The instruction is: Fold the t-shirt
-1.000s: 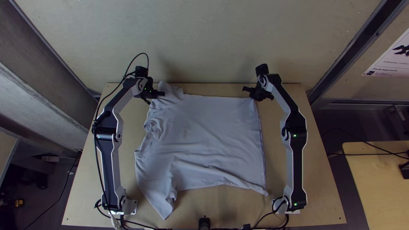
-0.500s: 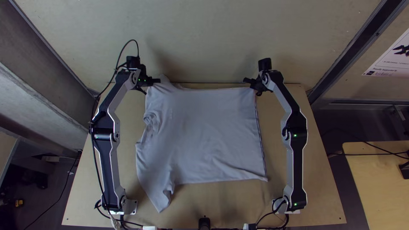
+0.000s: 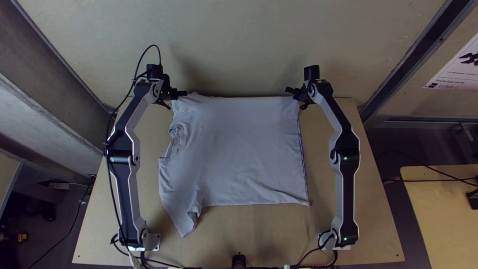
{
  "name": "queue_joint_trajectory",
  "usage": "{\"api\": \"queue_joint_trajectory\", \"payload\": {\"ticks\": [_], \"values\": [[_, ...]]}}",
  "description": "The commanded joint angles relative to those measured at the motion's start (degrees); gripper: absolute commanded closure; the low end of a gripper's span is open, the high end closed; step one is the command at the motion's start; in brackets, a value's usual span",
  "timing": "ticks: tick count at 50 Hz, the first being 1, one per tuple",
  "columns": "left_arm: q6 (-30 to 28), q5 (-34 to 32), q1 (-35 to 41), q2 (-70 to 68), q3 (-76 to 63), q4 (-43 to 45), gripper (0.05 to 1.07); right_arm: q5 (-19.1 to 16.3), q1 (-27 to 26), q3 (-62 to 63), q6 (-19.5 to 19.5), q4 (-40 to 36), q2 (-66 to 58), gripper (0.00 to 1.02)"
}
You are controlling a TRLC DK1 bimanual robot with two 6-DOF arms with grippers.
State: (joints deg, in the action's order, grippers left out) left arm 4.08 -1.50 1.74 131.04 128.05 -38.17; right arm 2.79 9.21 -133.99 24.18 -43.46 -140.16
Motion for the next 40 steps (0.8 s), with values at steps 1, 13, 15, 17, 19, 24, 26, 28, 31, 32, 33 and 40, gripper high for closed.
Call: {"api": "queue_joint_trajectory", "payload": {"ticks": [1,13,15,17,19,24,26,28,31,32,33,40], "values": [[0.32,0.0,-1.3,-1.67,-2.19,-0.94,1.05,1.17,-0.16,-0.04,-1.07,-2.33,2.61,1.0],[0.14,-0.44,-1.65,-5.54,-7.99,-2.34,1.05,1.17,0.1,3.04,-2.12,-5.76,4.28,1.0],[0.14,-0.79,-1.65,-6.68,-9.84,-1.99,1.05,1.17,0.19,3.12,-2.12,-6.46,4.54,1.0],[0.14,-1.14,-1.65,-7.73,-11.51,-1.64,1.05,1.17,0.19,3.21,-2.21,-7.25,4.81,1.0],[0.05,-1.4,-1.74,-8.61,-13.0,-1.38,1.05,1.17,0.28,3.56,-2.39,-7.69,5.25,1.0],[-0.3,-1.58,-1.91,-11.16,-17.04,-0.06,1.05,1.17,0.63,4.97,-2.65,-9.45,6.48,1.0],[-0.47,-1.58,-2.09,-12.22,-18.54,0.2,1.05,1.17,0.81,5.76,-2.83,-9.89,7.0,1.0],[-0.56,-1.58,-2.26,-13.36,-20.12,0.82,1.05,1.17,0.98,6.64,-3.0,-10.41,7.62,1.0],[-0.56,-1.67,-2.44,-15.03,-22.32,1.26,1.05,1.17,1.33,8.84,-3.27,-10.41,8.94,1.0],[-0.56,-1.67,-2.53,-15.55,-22.93,1.26,1.05,1.17,1.42,9.54,-3.27,-10.41,9.46,1.0],[-0.65,-1.67,-2.53,-15.99,-23.55,1.35,1.05,1.17,1.51,10.16,-3.27,-10.41,9.9,1.0],[-0.82,-1.75,-2.79,-20.21,-29.17,2.58,1.05,1.26,2.48,15.08,-3.18,-10.33,12.98,1.0]]}}
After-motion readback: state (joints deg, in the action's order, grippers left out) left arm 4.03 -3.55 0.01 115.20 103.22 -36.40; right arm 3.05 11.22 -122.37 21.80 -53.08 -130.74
